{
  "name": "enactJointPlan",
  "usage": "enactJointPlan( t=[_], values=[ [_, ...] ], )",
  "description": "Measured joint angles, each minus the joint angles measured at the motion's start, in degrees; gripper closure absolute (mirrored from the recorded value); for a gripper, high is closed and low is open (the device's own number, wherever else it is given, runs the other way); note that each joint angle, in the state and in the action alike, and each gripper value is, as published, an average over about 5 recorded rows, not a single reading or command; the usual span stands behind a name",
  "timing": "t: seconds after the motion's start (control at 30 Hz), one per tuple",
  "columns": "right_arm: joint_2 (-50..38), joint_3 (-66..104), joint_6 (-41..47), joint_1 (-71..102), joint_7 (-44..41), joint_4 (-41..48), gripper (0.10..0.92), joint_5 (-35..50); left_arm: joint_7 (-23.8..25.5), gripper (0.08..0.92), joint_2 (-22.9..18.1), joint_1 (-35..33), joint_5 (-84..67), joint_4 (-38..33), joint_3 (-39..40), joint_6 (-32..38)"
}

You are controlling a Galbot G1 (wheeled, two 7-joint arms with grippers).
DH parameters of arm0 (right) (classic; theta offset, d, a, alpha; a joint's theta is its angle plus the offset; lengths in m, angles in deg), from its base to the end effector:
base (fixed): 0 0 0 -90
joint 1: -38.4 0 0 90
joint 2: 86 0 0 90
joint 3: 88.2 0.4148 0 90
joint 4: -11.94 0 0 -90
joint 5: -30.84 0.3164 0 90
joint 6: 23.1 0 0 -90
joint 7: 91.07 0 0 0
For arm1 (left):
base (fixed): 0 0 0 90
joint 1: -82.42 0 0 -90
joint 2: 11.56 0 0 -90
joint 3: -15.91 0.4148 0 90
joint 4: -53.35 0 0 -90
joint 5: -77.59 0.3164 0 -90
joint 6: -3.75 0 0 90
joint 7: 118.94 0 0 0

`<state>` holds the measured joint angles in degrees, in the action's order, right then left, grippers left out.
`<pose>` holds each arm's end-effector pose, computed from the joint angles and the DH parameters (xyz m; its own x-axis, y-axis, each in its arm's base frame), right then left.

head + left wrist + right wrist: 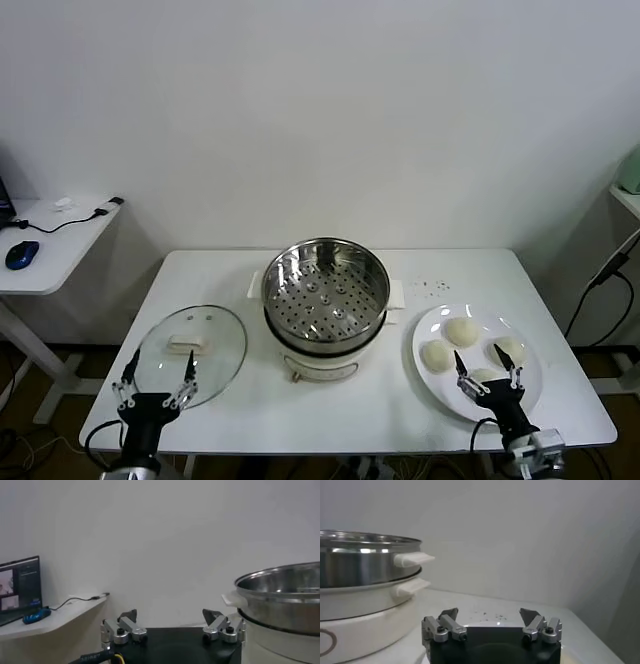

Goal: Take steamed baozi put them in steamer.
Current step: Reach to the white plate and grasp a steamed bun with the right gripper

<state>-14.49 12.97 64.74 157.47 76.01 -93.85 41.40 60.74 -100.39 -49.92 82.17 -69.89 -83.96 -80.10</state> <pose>0.1187 -0.1602 -0.4012 -0.9732 -0.1375 0.1844 -0.1670 0.9737 -0.1553 0.0308 0.0503 -0.3533 -0.9923 -0.1165 0.0421 -0.1053 0.9723 0.2084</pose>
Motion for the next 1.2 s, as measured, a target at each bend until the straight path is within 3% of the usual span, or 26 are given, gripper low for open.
enactJointPlan(
  t=[0.17, 0.4, 0.7, 0.93, 1.2],
  values=[
    [-5.92, -0.71, 3.80, -2.24, -3.95, 0.62, 0.203, -1.47, -0.33, 0.177, 0.00, -0.09, 0.69, -0.09, 0.49, 0.00],
    [-22.94, -6.10, 9.98, -9.96, -13.64, 5.46, 0.203, -3.21, -1.01, 0.177, -0.41, 0.07, 2.21, -0.74, 1.65, 0.03],
    [-40.06, -27.58, 11.68, -33.58, -29.18, 16.00, 0.203, -7.56, -1.42, 0.177, -0.55, -0.01, 2.96, -0.64, 2.09, 0.34],
    [-43.62, -49.47, 10.67, -56.60, -40.17, 25.12, 0.203, -12.47, -1.53, 0.177, -0.52, -0.34, 3.17, -0.17, 2.22, 0.37],
    [-40.05, -72.41, 10.29, -78.54, -47.58, 35.15, 0.203, -14.36, -1.60, 0.177, -0.36, -0.46, 2.88, 0.55, 1.60, 0.33]
  ],
)
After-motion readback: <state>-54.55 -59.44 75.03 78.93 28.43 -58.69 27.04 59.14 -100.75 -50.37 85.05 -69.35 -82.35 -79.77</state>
